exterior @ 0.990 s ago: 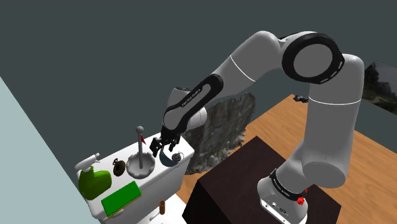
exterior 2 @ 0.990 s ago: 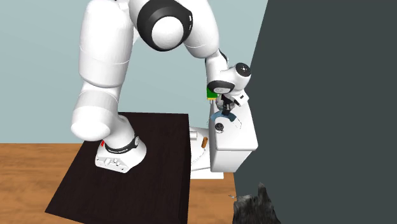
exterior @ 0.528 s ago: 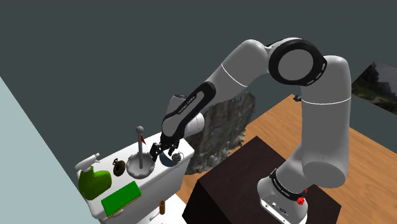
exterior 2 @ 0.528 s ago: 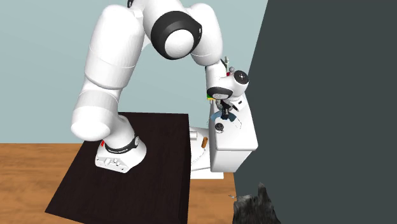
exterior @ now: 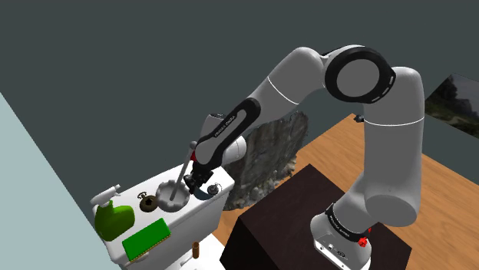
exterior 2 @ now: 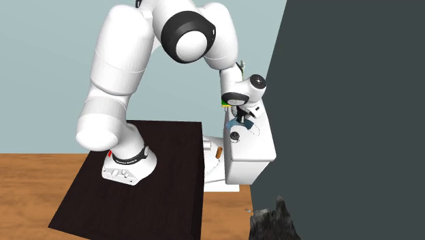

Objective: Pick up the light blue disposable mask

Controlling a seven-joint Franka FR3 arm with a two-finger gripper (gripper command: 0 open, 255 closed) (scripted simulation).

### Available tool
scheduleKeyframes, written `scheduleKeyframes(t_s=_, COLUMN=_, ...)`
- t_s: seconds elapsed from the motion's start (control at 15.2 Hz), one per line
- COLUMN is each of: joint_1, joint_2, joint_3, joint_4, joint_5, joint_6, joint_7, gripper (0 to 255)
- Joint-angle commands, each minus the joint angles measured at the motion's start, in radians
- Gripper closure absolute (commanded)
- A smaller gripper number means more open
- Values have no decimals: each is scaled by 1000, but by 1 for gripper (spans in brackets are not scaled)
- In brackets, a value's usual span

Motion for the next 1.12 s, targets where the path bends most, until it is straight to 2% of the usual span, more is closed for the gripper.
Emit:
scheduleKeyframes(t_s=0.0, joint_1=3, joint_2=12, joint_3=-1, joint_4=-4, joint_5=1, joint_6=1, joint_7=2, gripper=255)
scheduleKeyframes(t_s=0.13, joint_1=-1, joint_2=18, joint_3=-4, joint_4=4, joint_5=-2, joint_6=-2, joint_7=-3, gripper=255)
scheduleKeyframes(t_s=1.06, joint_1=-4, joint_2=-176, joint_3=-6, joint_4=-47, joint_5=-12, joint_6=-141, joint_7=52, gripper=255)
